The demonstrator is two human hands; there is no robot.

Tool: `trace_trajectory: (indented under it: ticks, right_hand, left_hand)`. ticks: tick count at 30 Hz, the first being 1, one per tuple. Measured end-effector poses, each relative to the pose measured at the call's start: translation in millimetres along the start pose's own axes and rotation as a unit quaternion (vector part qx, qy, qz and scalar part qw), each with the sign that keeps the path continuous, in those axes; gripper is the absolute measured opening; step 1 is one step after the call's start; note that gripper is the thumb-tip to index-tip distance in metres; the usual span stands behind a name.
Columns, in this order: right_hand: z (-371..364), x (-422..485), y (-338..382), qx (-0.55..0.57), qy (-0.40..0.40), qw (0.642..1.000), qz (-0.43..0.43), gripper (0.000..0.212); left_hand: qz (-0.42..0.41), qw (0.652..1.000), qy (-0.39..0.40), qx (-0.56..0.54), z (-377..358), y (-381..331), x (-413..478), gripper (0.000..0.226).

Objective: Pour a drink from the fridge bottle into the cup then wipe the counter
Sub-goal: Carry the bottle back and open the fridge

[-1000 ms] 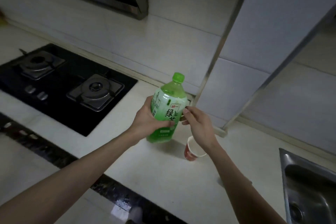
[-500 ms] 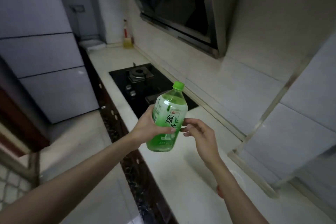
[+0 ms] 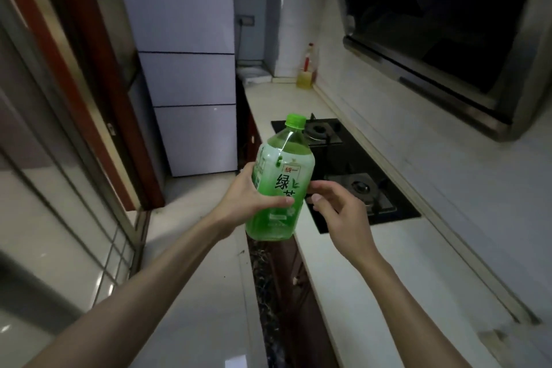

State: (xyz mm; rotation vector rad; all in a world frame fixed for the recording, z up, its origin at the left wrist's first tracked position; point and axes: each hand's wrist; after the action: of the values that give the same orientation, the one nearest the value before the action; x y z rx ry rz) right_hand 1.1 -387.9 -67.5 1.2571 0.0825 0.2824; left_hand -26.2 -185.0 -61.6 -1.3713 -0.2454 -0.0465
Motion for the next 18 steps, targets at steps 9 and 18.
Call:
trace_trajectory:
  ticks: [9,18]
  right_hand:
    - [-132.7,78.8,30.0,-0.029,0.029,0.999,0.030,0.023]
    - [-218.1,143.1,57.5,-0.044,0.088,0.994,0.048,0.028]
  left_hand:
    - [-0.004,0.998,-0.059,0.005,134.6,46.2,39.5,0.088]
    - [-0.016,0.990,-0.138,0.004,225.2,72.0,66.3,0.077]
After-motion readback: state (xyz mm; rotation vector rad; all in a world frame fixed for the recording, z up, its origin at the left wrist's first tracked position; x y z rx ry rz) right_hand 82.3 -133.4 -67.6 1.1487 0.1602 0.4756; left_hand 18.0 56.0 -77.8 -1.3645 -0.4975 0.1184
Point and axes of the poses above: each hand's wrist, its own x-axis towards the middle knuckle, its own z-axis out of the back of the hand, y = z × x, and after that the axes turned 13 degrees about -z, right-handed
